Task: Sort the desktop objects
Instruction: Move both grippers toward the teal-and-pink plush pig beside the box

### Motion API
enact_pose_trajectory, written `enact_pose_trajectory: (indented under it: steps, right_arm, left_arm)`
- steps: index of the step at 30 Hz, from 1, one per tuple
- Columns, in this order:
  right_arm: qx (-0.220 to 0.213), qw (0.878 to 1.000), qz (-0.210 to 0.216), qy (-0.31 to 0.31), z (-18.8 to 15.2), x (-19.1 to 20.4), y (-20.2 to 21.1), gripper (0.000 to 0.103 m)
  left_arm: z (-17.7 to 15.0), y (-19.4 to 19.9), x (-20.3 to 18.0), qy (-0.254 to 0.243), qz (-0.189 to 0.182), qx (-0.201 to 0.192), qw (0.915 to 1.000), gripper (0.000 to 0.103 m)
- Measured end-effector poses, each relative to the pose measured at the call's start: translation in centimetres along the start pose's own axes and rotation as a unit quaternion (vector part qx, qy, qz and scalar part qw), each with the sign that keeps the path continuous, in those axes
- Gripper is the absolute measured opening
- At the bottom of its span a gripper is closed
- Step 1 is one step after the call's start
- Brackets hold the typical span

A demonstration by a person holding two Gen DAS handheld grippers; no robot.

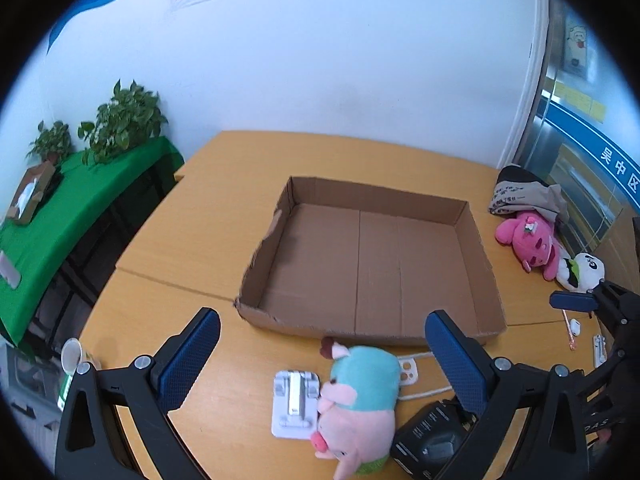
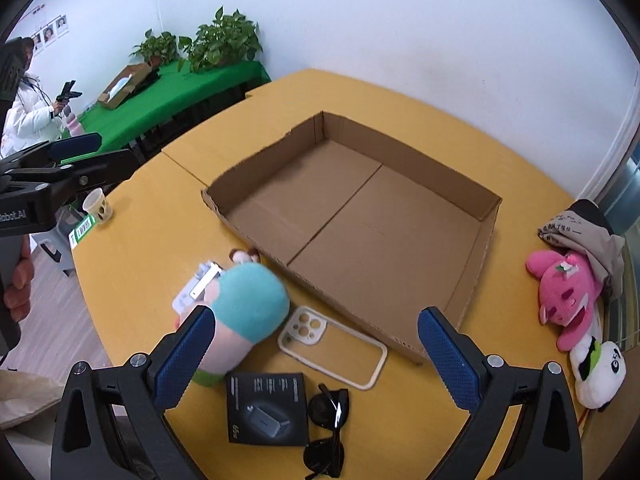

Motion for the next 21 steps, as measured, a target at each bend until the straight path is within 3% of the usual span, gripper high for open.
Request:
enact_pose_trajectory:
  steps: [3,7,11,13,15,17,18,19,21]
  right_arm:
    - [0.013,1.0,0.007,0.003,-0.7,0.1,-0.4,0.103]
    - [0.029,0.999,0.016,0.0,-1.4,0.6,-0.8,0.102]
    - [0.034,0.999,0.03,-0.011,-1.8,1.2,-0.5,0.095]
    - [0.035,0.999,0.033,-0.019,-1.8,1.5,-0.2,0.065]
    - [0.033,0.999,0.025,-0.033,-1.8,1.5,0.1,0.045]
    - [0.033,0.998,0.017,-0.048,-1.8,1.4,0.3,0.044]
    - [0.034,0.998,0.013,-0.052,-1.8,1.4,0.3,0.048]
    - [0.037,0.998,0.008,-0.055,-1.8,1.4,0.3,0.063]
    - [0.034,0.998,-0.014,-0.059,-1.7,1.5,0.5,0.088]
  left_arm:
    - [-1.1,0.6,-0.2,0.023,-0.026,0.013,0.9993,0.102]
    - [-2.4,0.3,-0.1,0.012,0.008,0.041,0.9991,0.102]
    - [-3.4,-0.1,-0.3,-0.003,-0.014,0.07,0.9975,0.102]
    - [-3.9,-0.6,-0.5,-0.012,-0.022,0.087,0.9959,0.102]
    - [-4.4,-1.4,-0.6,-0.022,-0.033,0.111,0.993,0.102]
    - [-4.8,-2.0,-0.6,-0.031,-0.038,0.127,0.9906,0.102]
    - [-4.7,-2.2,-0.5,-0.035,-0.04,0.128,0.9904,0.098]
    - [-4.6,-2.2,-0.3,-0.036,-0.045,0.125,0.9905,0.093]
    - [-4.1,-2.2,0.1,-0.039,-0.062,0.116,0.9905,0.042]
Point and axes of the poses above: each gripper's, at about its wrist camera, not at the fingertips, and y roughly against the way its jaws point, x to its left, z to its top, the point moved 5 cm from there along -y, roughly the way its jaws point, and after that the axes turned 7 degrees about -x, right-handed, at the moved point
